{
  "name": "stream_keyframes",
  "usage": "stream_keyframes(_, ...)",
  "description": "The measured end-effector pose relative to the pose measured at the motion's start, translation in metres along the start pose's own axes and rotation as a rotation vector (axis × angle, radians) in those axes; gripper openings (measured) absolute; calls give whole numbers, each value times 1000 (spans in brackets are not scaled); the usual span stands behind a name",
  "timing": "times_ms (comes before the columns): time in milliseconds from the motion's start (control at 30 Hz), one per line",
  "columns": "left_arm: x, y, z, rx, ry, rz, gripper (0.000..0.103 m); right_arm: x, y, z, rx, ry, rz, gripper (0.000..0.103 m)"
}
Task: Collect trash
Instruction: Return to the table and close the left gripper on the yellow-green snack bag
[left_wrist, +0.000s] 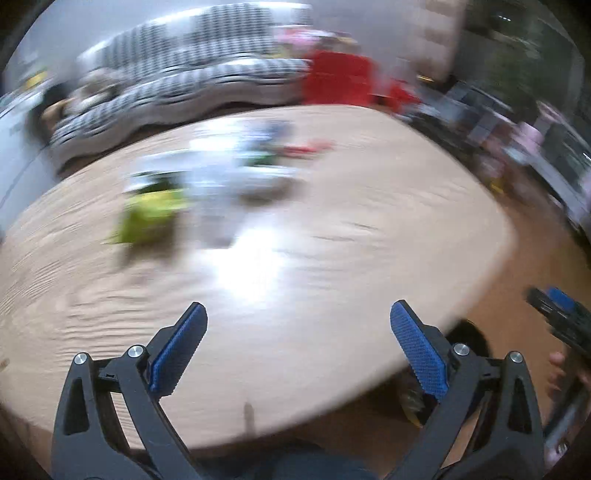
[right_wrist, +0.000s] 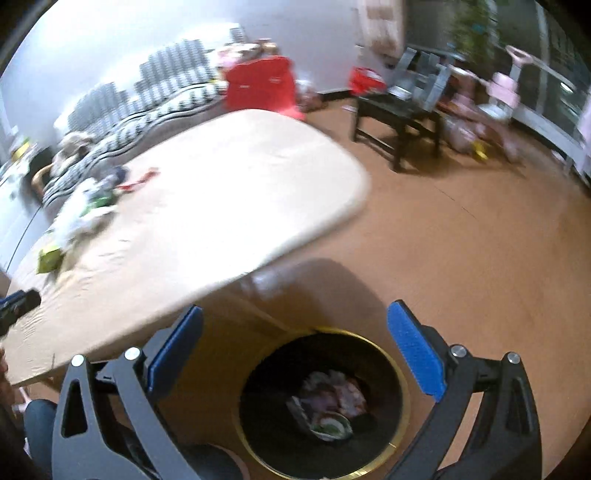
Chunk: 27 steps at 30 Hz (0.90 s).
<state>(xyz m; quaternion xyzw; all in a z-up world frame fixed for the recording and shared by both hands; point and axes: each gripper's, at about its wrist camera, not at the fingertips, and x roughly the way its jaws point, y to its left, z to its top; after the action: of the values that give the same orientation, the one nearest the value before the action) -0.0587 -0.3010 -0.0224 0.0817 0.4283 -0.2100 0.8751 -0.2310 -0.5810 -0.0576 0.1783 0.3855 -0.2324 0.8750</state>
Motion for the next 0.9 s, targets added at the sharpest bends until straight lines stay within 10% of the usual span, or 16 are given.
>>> stream_keyframes(267, 17, 112, 13, -178, 32, 138, 96, 36, 112, 49, -146, -5, 135, 96)
stream_keyframes(900, 86, 148, 53, -152, 81, 137, 96, 94, 293, 83, -277, 80, 402, 96)
